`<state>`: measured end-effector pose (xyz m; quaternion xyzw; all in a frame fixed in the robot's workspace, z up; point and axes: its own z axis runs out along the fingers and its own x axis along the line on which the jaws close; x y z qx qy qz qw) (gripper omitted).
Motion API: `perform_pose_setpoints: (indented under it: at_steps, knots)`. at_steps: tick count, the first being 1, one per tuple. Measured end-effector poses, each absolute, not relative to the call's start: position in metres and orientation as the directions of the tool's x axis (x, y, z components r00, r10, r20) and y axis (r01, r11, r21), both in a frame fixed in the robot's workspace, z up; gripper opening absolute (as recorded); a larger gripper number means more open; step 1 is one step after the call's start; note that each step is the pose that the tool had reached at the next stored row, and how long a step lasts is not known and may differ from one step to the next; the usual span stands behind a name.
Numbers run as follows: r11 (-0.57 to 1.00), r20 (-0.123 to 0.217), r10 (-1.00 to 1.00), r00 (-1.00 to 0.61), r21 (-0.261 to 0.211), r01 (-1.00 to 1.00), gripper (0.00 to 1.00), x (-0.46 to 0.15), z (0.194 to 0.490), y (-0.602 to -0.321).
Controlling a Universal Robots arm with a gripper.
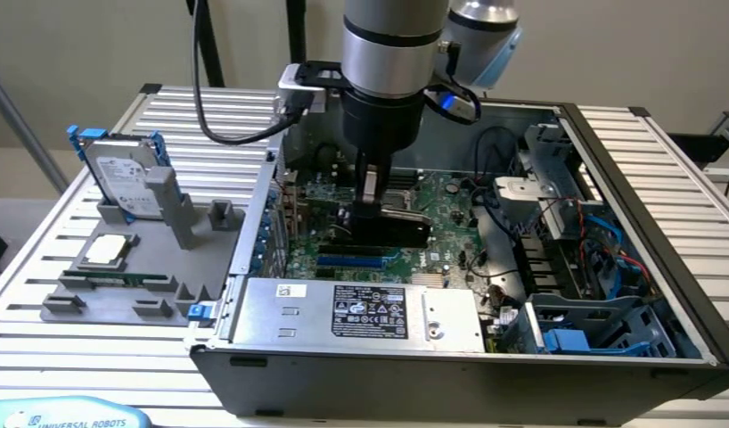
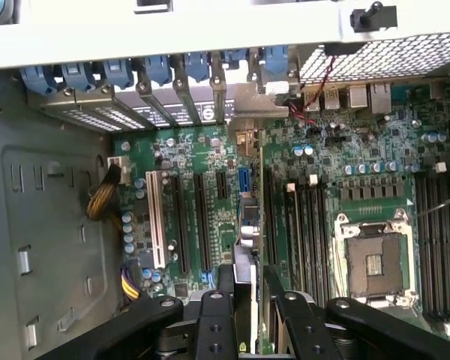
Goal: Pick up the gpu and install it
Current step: 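Insert the gpu into the slot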
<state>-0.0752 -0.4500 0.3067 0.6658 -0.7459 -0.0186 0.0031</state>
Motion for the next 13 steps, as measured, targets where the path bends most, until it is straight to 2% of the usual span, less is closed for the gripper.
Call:
perform_pose_setpoints:
  at_steps: [13]
  knots:
    - [0.073, -0.026, -0.997, -0.073, 0.002, -0.997, 0.26, -0.092, 0.289, -0.451]
